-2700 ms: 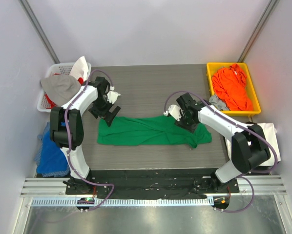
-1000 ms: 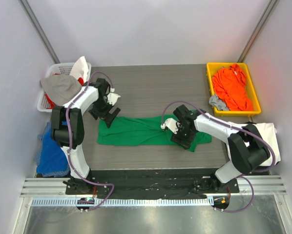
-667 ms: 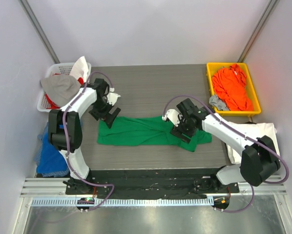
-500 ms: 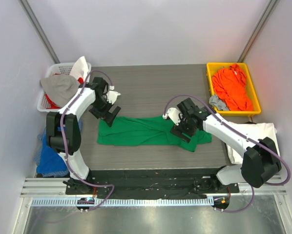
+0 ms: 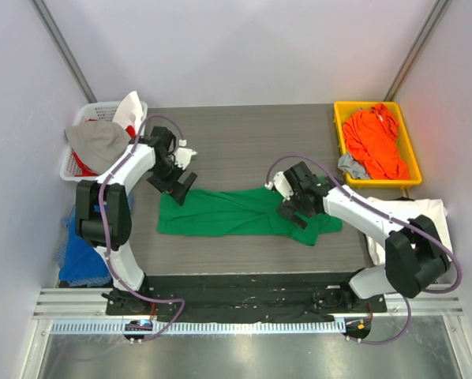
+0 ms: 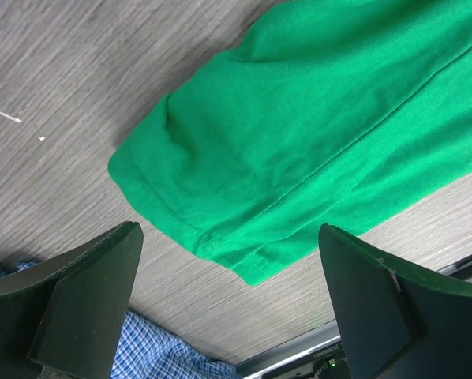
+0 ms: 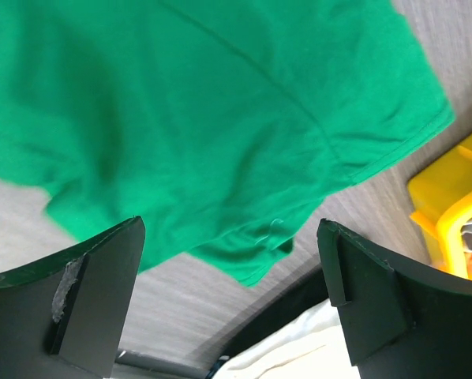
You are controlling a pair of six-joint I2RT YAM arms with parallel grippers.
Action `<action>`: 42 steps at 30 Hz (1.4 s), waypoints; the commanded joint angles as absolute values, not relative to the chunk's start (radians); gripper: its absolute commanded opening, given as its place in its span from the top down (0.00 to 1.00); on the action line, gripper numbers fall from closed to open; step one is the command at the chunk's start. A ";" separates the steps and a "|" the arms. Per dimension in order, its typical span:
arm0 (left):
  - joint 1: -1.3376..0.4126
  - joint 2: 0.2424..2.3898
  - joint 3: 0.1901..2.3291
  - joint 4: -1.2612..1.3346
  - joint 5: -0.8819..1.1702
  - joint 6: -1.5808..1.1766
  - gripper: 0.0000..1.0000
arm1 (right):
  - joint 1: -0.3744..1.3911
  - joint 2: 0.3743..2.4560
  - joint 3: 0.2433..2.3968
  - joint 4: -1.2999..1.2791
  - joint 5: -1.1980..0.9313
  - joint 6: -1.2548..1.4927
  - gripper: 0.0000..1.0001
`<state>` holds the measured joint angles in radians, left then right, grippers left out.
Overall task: Fold and stack the t-shirts
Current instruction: Fold the tshirt
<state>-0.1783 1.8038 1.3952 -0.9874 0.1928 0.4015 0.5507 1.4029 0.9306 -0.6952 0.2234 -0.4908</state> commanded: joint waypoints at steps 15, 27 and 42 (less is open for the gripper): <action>-0.308 1.761 1.241 -0.718 -0.067 0.417 0.00 | 0.525 1.542 0.902 -0.437 0.383 -0.575 0.00; -0.373 1.746 1.169 -0.715 -0.100 0.434 0.00 | 0.489 1.581 0.884 -0.402 0.370 -0.598 0.00; -0.414 1.810 1.160 -0.707 -0.172 0.431 0.00 | 0.460 1.727 0.920 -0.330 0.345 -0.632 0.00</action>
<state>-0.3988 1.7836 1.1572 -0.7219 -0.1326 0.4263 0.4820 1.6501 0.9188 -0.3706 0.3935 -0.6304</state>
